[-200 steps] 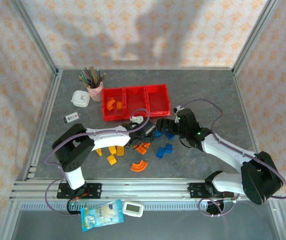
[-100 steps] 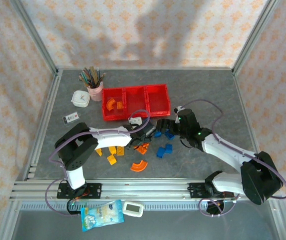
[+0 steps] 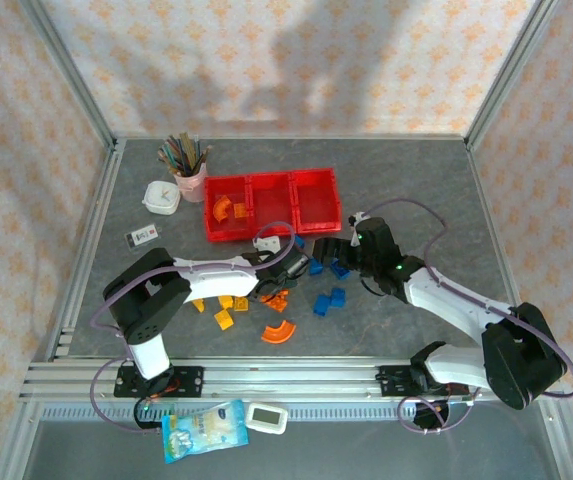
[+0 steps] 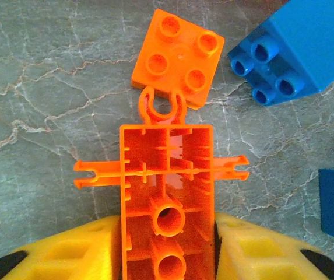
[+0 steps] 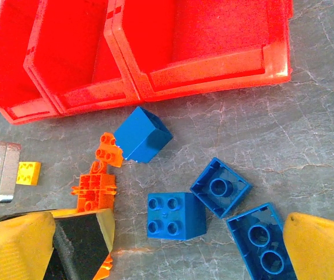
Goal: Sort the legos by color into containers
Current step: Pick up the lego from the center of the table.
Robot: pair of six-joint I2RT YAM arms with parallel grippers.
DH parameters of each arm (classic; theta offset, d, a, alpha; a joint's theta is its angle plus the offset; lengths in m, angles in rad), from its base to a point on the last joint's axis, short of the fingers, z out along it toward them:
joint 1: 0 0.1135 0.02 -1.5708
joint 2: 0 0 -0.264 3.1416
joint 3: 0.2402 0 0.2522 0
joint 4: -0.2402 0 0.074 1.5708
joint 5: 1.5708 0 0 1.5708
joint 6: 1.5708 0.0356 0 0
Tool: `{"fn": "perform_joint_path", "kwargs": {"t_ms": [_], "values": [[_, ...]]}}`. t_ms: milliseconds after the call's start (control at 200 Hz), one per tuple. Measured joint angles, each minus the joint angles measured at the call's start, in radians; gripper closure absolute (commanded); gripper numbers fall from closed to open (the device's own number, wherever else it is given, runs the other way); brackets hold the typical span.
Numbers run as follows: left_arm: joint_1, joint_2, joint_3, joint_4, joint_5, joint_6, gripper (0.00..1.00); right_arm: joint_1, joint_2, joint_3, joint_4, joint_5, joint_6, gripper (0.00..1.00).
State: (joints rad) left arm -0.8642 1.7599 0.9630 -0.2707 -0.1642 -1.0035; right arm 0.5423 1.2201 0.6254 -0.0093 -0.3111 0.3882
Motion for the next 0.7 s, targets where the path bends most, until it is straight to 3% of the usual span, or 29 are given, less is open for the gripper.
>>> {"fn": "perform_joint_path", "kwargs": {"t_ms": [360, 701], "values": [[0.000, -0.037, 0.000, 0.003, 0.000, 0.002, 0.71, 0.000, 0.000, 0.005, -0.006, -0.016, -0.009, 0.00], [0.006, -0.286, -0.002, -0.048, -0.084, 0.047, 0.71, 0.016, 0.011, 0.120, -0.028, -0.072, -0.026, 0.00]]}}
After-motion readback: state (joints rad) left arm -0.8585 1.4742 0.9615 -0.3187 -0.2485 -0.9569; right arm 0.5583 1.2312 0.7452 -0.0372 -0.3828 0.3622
